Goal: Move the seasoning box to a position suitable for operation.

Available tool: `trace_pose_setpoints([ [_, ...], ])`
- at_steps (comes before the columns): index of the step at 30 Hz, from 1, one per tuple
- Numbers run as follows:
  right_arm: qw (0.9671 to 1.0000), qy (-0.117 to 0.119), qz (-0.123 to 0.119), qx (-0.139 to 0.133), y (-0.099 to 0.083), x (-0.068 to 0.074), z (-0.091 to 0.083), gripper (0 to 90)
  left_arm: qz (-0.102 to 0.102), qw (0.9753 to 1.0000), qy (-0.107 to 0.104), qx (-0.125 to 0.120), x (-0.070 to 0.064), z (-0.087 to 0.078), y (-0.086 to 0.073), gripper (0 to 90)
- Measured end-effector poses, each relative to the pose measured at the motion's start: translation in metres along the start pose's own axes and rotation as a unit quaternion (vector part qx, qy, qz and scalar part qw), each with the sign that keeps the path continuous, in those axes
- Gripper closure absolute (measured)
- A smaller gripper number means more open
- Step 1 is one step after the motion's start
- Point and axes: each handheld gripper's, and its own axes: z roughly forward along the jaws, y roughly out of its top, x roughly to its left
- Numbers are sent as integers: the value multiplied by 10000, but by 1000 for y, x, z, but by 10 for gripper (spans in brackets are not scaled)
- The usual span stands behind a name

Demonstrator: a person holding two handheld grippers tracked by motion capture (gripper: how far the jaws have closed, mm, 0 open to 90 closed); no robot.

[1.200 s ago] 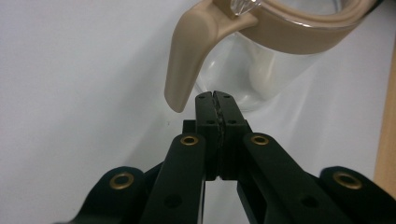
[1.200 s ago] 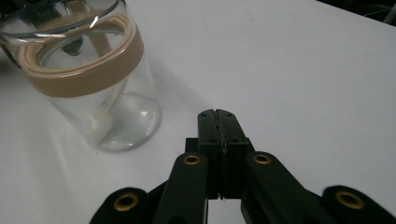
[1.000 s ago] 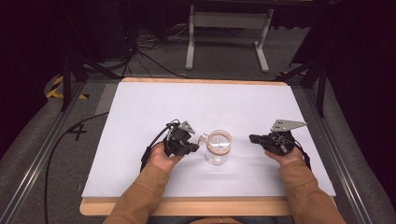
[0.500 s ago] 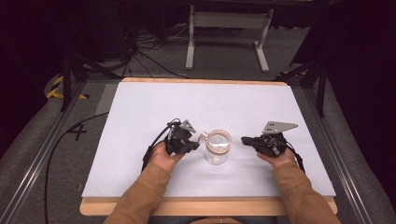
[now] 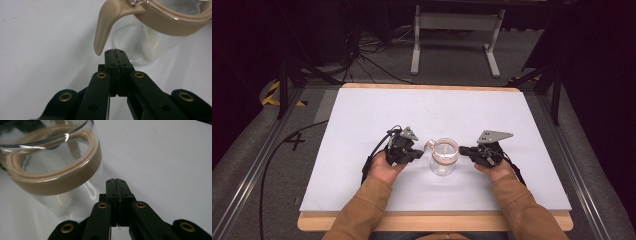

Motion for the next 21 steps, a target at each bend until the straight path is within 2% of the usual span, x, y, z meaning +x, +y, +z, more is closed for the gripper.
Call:
trace_pose_setpoints([
  [3, 10000, 69, 47, -37, 1, -3, 5, 894, -36, 10000, 40, -40, 1, -5, -5, 898],
  [10, 9998, 211, -10, -10, 3, -5, 14, 894, -200, 9997, 93, -123, 4, -14, -13, 897],
  [11, 9996, 289, -65, 11, 4, -3, 15, 894, -186, 9996, 79, -221, 5, -17, -14, 897],
  [14, 9996, 243, -106, 72, 4, -1, 15, 894, -215, 9994, 96, -270, 6, -21, -14, 897],
  [17, 9994, 305, -10, 135, 3, -2, 14, 895, -216, 9993, 123, -281, 9, -23, -15, 897],
  [21, 9995, 226, -86, 202, 2, 2, 13, 895, -302, 9990, 91, -330, 12, -26, -16, 897],
])
